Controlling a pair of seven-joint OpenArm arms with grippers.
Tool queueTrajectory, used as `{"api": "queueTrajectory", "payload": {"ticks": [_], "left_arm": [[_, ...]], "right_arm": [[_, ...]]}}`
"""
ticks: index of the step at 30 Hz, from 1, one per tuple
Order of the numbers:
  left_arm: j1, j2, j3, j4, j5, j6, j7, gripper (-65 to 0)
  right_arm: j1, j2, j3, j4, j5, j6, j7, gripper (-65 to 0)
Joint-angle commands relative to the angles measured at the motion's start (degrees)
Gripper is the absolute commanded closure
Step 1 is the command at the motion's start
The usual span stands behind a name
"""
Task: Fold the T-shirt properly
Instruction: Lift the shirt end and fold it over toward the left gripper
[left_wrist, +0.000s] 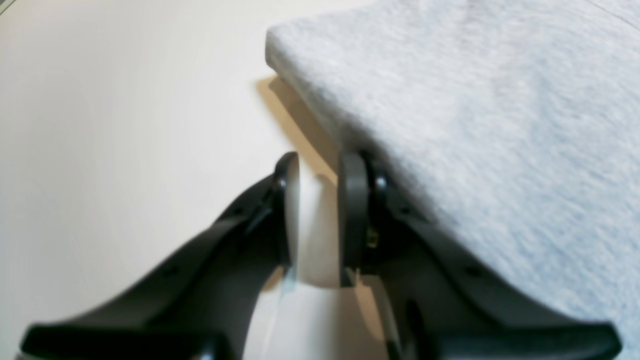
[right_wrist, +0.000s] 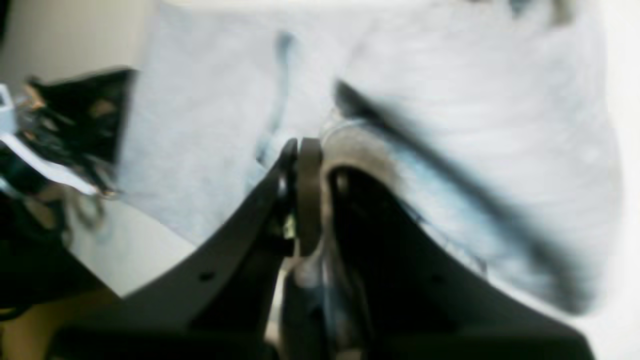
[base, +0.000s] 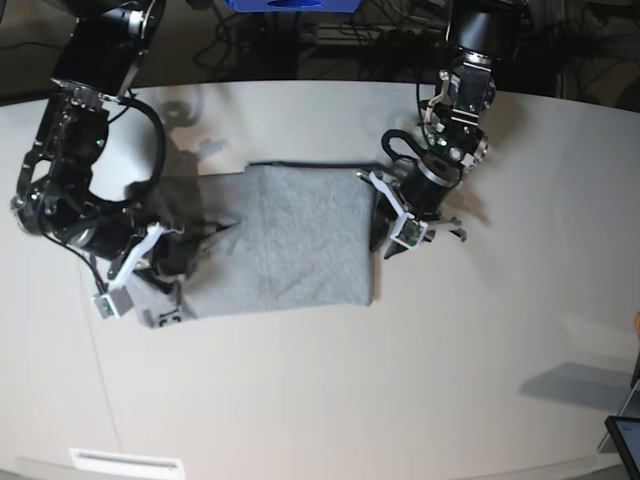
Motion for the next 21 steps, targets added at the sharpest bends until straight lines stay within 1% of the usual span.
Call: {"api": "queueTrajectory", "payload": {"ticks": [1,5,7,8,16,21], "left_arm": [[0.14,-0.36,-0.04,0.18,1.09,-0.08,3.02,-13.9],[0.23,-0.45,0.05,0.18,1.09,-0.08,3.29,-13.9],[0.23,-0.45,0.05,0.18,1.09,-0.08,3.29,-13.9],[0.32,-0.45,0.05,0.18,1.09,-0.08,3.29,-13.9],[0.67,-0.45,0.14,0.18,1.09,-0.08,3.29,-13.9],[0.67,-0.36,0.14,0.18,1.09,-0.08,3.29,-13.9]], "right_arm": [[0.77,0.14,-0.85,2.43,1.21,-0.83,1.42,-0.1],[-0.03,-0.3,-5.51,5.06,1.39,-5.93,1.77,-0.1],[-0.2,-0.65,-6.83,5.24,1.48,-7.33,1.86,-0.1],[-0.29,-1.35,-7.35,5.24,1.48,-7.77,1.86,-0.1],[-0.55,-3.46,-7.71,5.24,1.48,-7.86,1.77,-0.1],[-0.55,-5.75,-11.31,5.15,1.21,-8.13,1.86,-0.1]]}}
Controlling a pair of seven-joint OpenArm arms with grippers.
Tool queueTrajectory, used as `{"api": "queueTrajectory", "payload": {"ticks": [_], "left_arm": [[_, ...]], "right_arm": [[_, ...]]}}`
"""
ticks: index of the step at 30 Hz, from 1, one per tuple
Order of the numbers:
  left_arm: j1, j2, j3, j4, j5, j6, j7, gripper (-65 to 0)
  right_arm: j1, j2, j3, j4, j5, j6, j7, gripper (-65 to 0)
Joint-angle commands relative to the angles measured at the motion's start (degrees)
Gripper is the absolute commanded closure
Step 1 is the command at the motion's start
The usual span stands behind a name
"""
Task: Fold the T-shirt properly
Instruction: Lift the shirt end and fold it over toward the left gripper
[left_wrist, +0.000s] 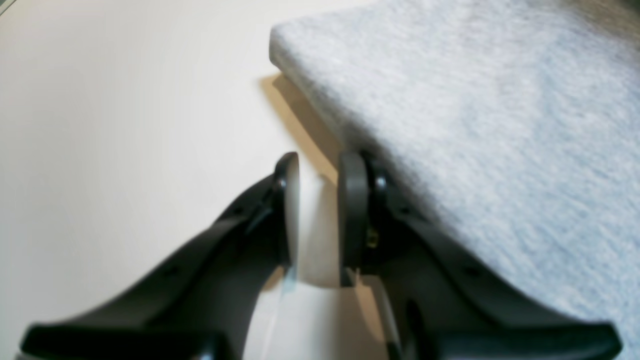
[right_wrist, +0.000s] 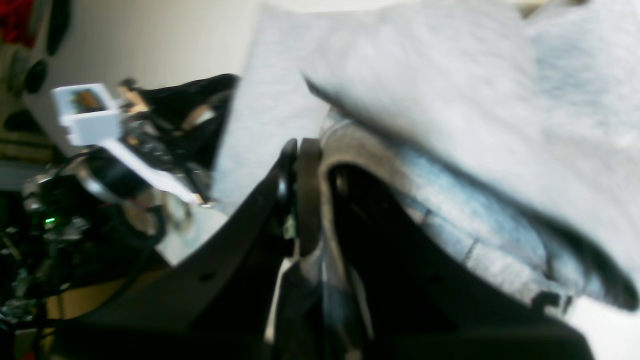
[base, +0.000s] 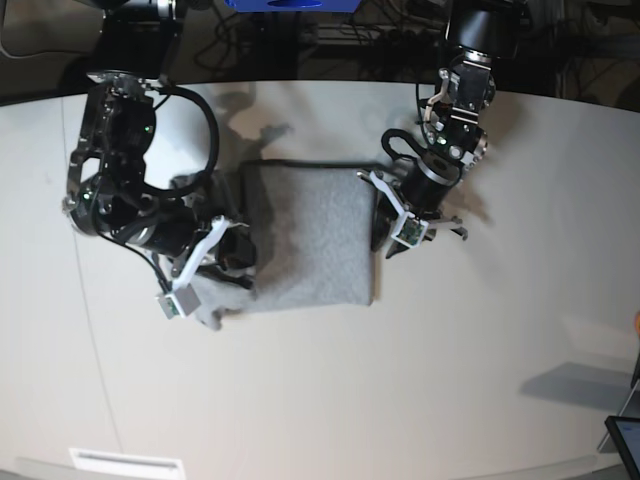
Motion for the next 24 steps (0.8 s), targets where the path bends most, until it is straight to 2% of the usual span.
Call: {"api": "queueTrajectory", "payload": {"ticks": [1,4,14,19,24], "left_arm": [[0.3,-0.39,0.01,0.07,1.06,-0.1,3.14,-13.9],[0.3,-0.39,0.01,0.07,1.06,-0.1,3.22,-13.9],[2.5,-0.47,-0.34,3.85,1.06,-0.1,3.22,-13.9],[2.59,-2.41,0.01,4.9,1.06,-0.1,3.31,-13.9],[3.47,-3.29,-0.52,4.64,1.06,-0.1,3.31,-13.9]], "right_arm": [[1.17,-0.75,-0.78,0.98,1.32,-0.68,1.25,-0.1],[1.44,-1.45,-2.36,0.89,1.32,-2.61,2.22,-0.1],[1.0,-2.07,-9.66,-3.95,1.32,-2.87,8.63,-0.3],[0.56,-2.33,-13.7,-4.56,1.67,-9.12,11.1,-0.3],[0.47,-2.33,-15.64,-5.44,1.67,-10.0,13.38,-0.4]]}}
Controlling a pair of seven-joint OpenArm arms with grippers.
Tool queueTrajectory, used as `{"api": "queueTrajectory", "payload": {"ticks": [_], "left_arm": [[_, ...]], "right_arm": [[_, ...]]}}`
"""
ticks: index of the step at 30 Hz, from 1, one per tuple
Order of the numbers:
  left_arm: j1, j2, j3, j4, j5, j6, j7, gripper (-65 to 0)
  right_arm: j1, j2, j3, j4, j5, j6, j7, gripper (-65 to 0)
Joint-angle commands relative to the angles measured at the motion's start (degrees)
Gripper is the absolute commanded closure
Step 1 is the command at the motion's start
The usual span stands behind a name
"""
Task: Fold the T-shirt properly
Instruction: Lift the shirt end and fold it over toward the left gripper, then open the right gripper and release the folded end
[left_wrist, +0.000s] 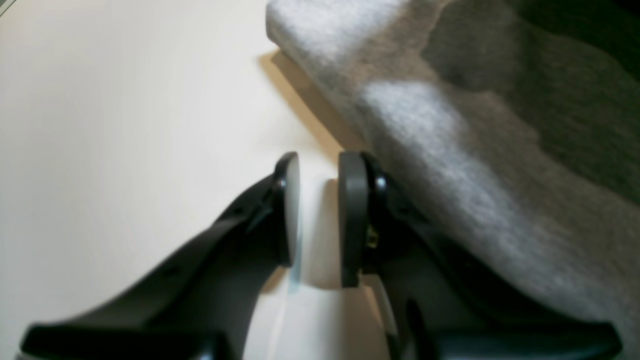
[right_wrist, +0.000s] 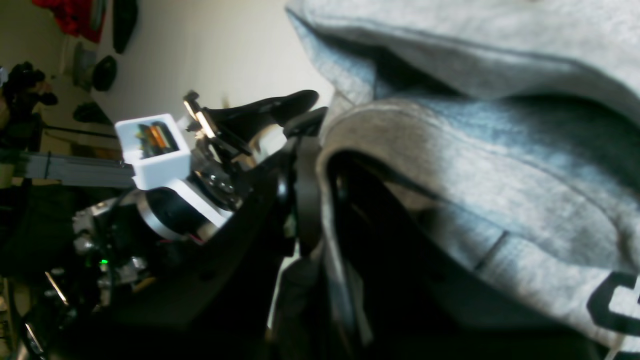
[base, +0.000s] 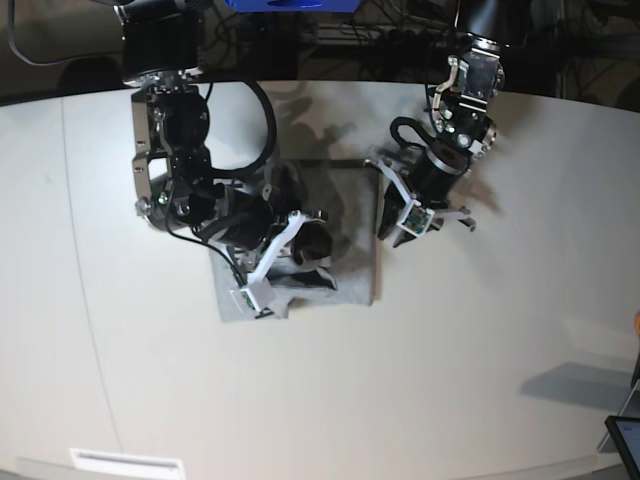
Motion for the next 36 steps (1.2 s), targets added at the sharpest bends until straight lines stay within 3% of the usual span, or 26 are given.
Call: {"api": "queueTrajectory", "payload": {"ticks": [1,10,23,26,32,36], "left_arm": [[0.23,-1.54,0.25,0.29,0.8,-0.08,1.83,-13.9],[1.37,-4.0,0.16,0.2,0.36,-0.08,1.83,-13.9],[2.34,-3.83,-0.02,0.55,0.36,-0.08,1.83,-13.8],[2.34,-3.74,0.16,0.55,0.36,-0.08,1.83,-13.8],[2.34,-3.74,-0.02,0.47,0.36,-0.08,1.83,-13.8],[2.34,-3.92,-0.19,0.2,0.36,-0.08,1.83,-13.8]], "right_arm": [[1.06,-0.39,0.01,-0.24,1.04,0.04,1.16,-0.4],[1.06,-0.47,-2.98,-3.67,1.13,0.04,5.21,-1.0],[1.32,-0.47,-4.65,-3.76,1.13,-0.05,6.53,-1.2],[1.32,-0.47,-4.65,-3.76,1.13,-0.05,6.61,-5.7],[1.41,-1.44,-4.65,-3.15,1.39,-0.05,6.61,-20.6],[2.73,-1.09,-4.73,-3.15,6.84,-0.05,6.44,-25.1]]}}
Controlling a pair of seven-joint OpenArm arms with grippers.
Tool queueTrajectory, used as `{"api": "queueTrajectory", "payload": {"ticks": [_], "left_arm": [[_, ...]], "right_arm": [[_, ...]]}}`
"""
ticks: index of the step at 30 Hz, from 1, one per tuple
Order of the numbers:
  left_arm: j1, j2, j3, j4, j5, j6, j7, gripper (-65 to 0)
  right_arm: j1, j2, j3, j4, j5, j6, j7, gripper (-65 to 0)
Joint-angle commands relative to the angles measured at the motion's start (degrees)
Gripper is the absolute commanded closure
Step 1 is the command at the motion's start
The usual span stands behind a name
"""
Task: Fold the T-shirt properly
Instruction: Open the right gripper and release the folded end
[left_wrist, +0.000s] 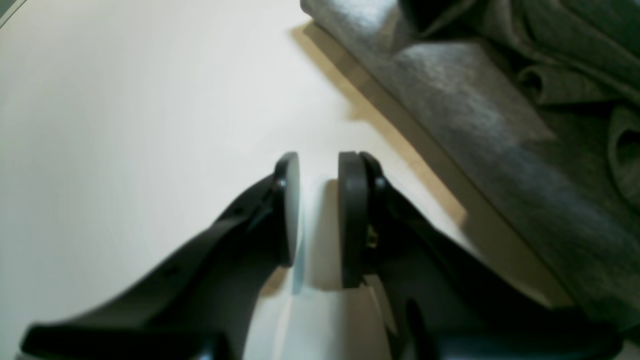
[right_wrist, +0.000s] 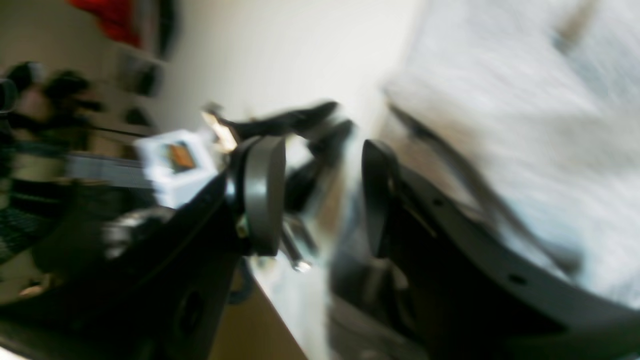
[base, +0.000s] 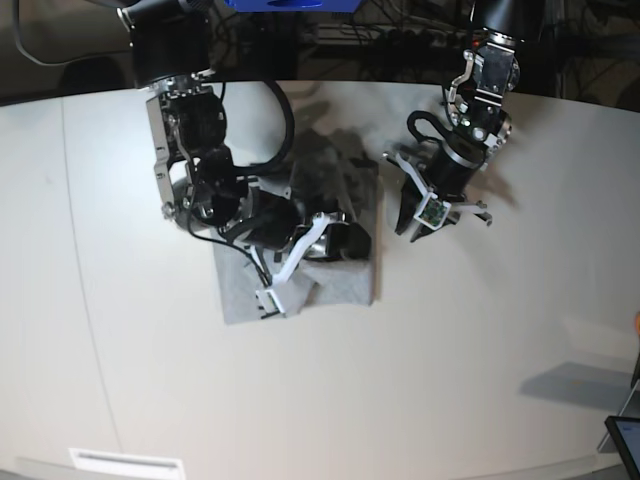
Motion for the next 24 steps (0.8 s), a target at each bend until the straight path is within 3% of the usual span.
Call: {"api": "queueTrajectory", "payload": {"ticks": [1,8,11,13,16,17,24], "left_arm": [[0.53,-0.55,-0.04,-0.15,1.24,-0.54,3.25,-13.8],[1.93,-2.49,-0.13,-0.32,1.15,-0.54,2.81,-13.8],[2.2,-3.54,-0.21,-0.24,1.15,-0.54,2.81,-13.6],[2.64,-4.07,-0.3,0.03,1.15,-0.54,2.98,-13.6],[2.99,-5.03,-0.3,-0.06,1.15,-0.54,2.98,-13.4],[3.25,-5.03,-0.3,0.12,1.15,-0.54,2.98,-13.3],[5.8,-2.92,-7.42,0.38,1.15,-0.45,2.72,-10.6]], "right_arm": [[1.55,-0.21,0.05,1.51,2.13,0.39,0.84,-25.1],[2.87,5.15,0.32,12.5,3.01,0.3,-2.24,-25.1],[2.52,9.02,1.55,12.06,2.66,0.3,-2.06,-24.8],[1.2,10.16,4.8,11.27,2.66,0.3,-2.06,-19.7],[-0.21,10.51,9.37,9.86,2.66,0.39,-2.15,-2.3],[-0.47,10.69,10.16,8.81,2.66,0.56,-2.15,0.0],[-0.56,10.51,11.04,3.01,2.66,0.74,-2.15,0.0]]}}
